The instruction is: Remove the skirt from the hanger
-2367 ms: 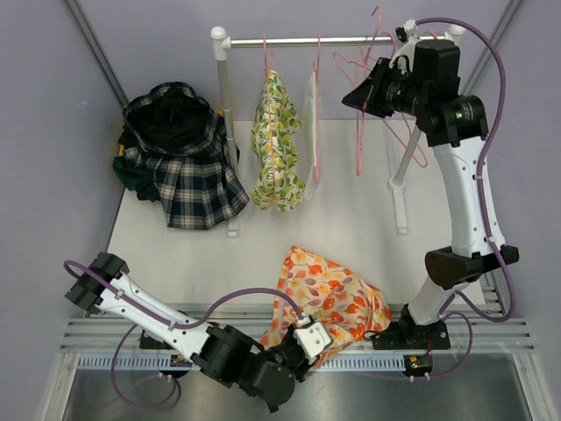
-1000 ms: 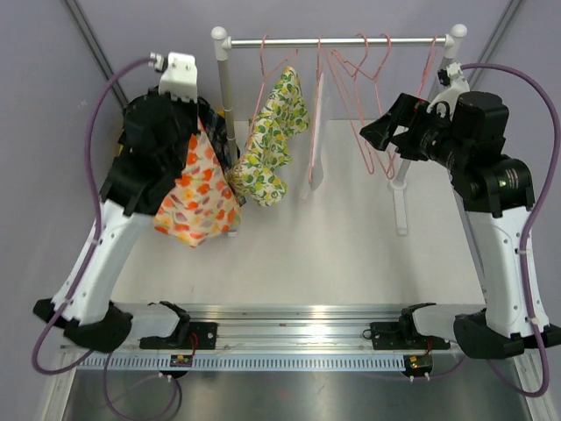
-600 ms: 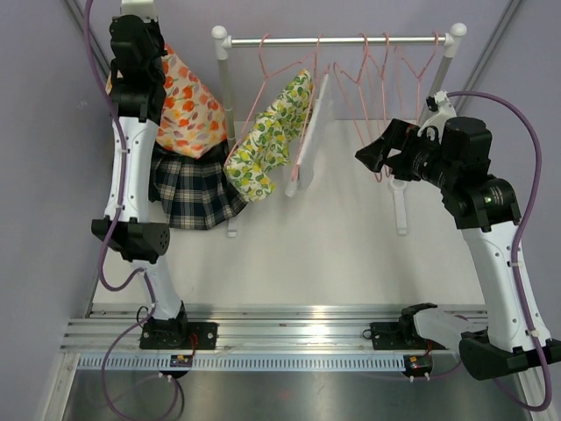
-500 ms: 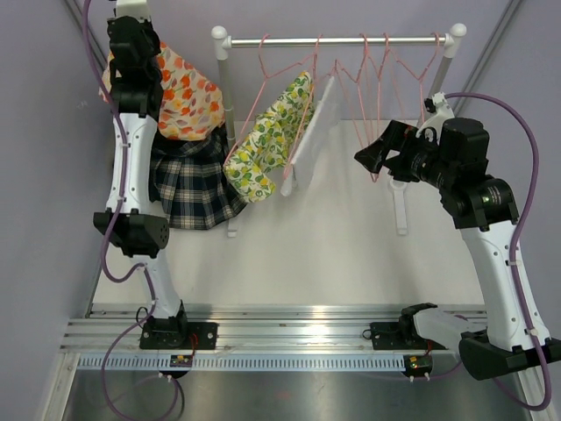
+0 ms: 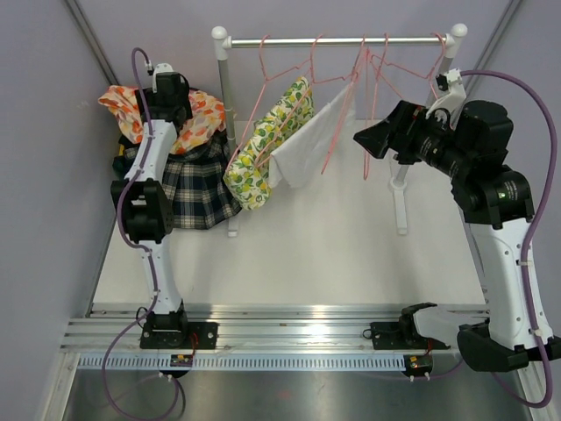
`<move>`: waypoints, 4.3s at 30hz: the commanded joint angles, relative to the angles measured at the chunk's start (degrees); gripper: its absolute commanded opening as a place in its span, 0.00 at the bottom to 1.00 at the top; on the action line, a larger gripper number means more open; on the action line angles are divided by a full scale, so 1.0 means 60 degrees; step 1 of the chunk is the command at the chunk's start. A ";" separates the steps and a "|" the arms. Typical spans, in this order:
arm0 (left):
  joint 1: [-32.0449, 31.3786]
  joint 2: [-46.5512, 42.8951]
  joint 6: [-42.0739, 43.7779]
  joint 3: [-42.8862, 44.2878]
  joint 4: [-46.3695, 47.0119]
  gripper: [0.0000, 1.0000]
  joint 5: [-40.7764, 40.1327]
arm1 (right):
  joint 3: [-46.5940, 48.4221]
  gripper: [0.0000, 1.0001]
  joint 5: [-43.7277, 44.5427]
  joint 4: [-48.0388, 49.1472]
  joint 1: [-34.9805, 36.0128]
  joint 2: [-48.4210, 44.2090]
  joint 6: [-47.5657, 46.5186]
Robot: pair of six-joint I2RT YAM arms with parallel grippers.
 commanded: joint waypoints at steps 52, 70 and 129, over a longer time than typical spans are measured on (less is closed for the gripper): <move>-0.2086 -1.5887 -0.1686 -1.2501 -0.2321 0.99 0.4813 | 0.5556 0.18 0.2279 0.0963 0.3159 0.6803 0.0496; -0.3736 -1.2637 -0.0705 -0.7200 -0.0229 0.99 0.8354 | 0.6465 0.04 0.2456 -0.0985 0.3174 0.4475 0.0554; -1.7215 -1.2755 -0.4891 -1.4536 0.2836 0.00 -0.0999 | 0.5746 0.00 0.3012 -0.1293 0.3116 0.3359 0.0335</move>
